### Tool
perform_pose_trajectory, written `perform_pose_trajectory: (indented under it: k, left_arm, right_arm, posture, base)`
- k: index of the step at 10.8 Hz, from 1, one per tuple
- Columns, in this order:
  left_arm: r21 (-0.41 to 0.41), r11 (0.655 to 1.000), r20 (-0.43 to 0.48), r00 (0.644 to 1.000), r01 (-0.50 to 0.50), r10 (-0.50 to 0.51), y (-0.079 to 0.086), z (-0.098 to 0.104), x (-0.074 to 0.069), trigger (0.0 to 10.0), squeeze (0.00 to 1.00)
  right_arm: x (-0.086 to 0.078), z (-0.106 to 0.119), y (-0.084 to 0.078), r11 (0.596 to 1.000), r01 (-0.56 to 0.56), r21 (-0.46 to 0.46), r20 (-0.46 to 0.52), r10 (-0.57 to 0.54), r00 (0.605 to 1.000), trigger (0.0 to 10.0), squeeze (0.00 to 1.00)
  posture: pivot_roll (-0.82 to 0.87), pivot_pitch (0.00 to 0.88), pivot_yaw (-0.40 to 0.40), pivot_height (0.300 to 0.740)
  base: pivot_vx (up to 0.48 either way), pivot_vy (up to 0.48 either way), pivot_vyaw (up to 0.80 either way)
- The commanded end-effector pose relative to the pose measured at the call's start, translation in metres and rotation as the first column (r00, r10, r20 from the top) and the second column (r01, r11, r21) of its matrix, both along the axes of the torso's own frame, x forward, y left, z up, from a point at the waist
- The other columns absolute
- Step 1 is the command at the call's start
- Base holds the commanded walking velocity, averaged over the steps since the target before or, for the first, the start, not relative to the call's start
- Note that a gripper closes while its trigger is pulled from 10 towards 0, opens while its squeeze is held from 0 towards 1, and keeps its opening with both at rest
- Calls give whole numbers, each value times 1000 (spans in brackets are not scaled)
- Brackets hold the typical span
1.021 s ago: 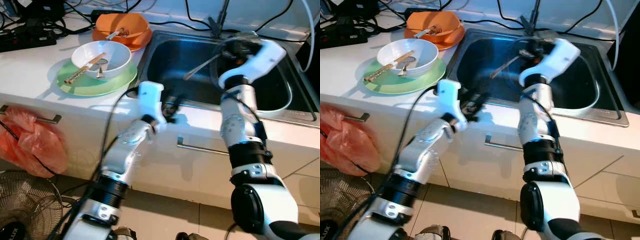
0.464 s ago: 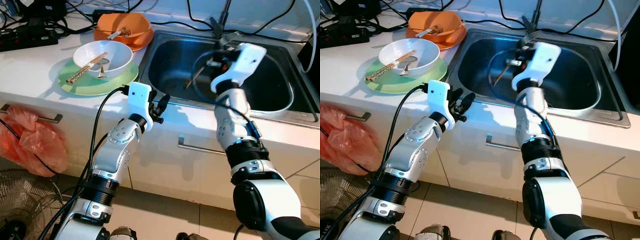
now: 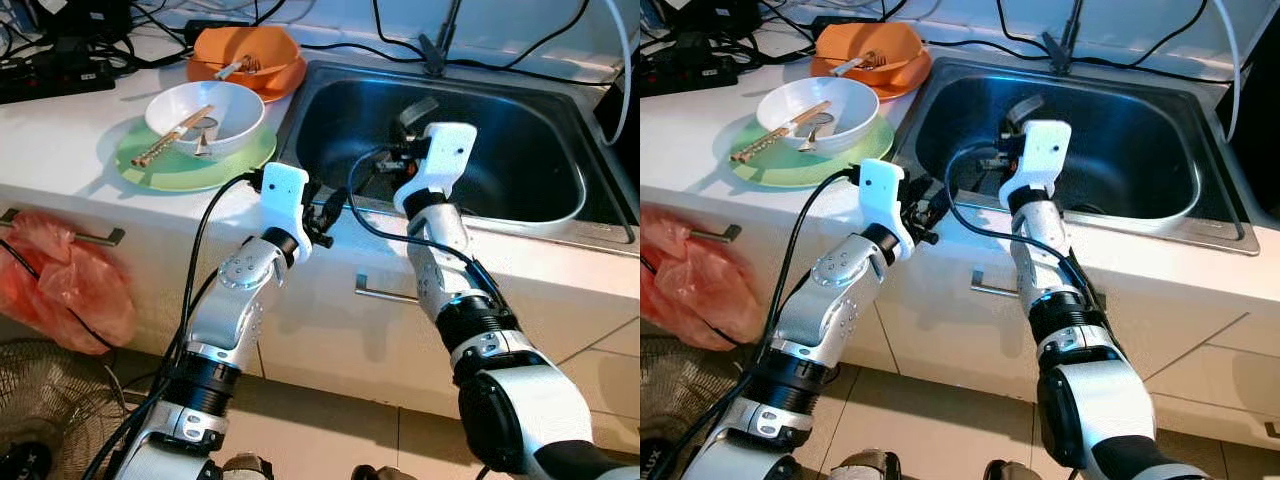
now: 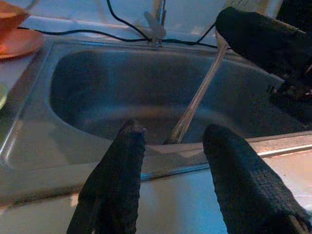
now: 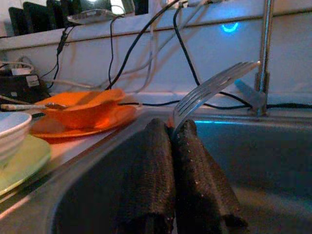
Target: Kitchen organization
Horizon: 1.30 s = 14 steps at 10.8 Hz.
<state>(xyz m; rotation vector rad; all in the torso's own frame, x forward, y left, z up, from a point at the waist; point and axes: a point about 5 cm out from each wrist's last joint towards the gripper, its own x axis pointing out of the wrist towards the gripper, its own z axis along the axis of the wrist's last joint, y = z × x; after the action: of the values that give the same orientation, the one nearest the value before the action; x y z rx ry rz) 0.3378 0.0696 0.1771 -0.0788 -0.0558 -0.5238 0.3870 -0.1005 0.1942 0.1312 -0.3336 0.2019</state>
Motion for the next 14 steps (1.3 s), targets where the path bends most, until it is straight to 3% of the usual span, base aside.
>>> perform_pose_trajectory:
  k: [1,6,7,8,9,10,14]
  left_arm:
    - [11,1000,15,1000,24,-24,-5,2,-3,10000,0]
    - [19,999,6,999,36,-36,-9,-1,-5,10000,0]
    - [18,999,4,999,34,-34,-9,-2,-5,10000,0]
    - [17,999,3,999,34,-34,-9,-2,-5,10000,0]
    - [17,999,2,999,35,-35,-9,-2,-5,10000,0]
    - [17,999,1,999,34,-34,-9,-2,-5,10000,0]
    - [12,1000,5,1000,19,-19,-7,-1,-4,10000,0]
  right_arm:
    - [0,-1,1,1000,-4,-19,12,4,1000,10000,0]
    - [-4,-14,10,998,-36,-45,-14,36,999,10000,0]
    - [-5,-15,11,998,-42,-38,-16,42,999,10000,1000]
    - [-4,-15,11,998,-42,-37,-17,41,999,10000,1000]
    - [-4,-15,11,998,-42,-39,-18,41,999,10000,608]
    - [-4,-15,11,998,-43,-39,-20,42,999,10000,0]
    - [-2,-9,7,999,-34,-20,-9,34,999,10000,0]
  posture:
    - [227,74,-47,740]
    - [231,87,-52,740]
    - [231,87,-52,740]
    - [229,89,-52,740]
    - [228,90,-53,740]
    - [229,91,-54,740]
    - [229,92,-57,740]
  base:
    - [0,0,0]
    - [0,0,0]
    - [0,0,0]
    - [0,0,0]
    - [0,0,0]
    - [0,0,0]
    - [0,0,0]
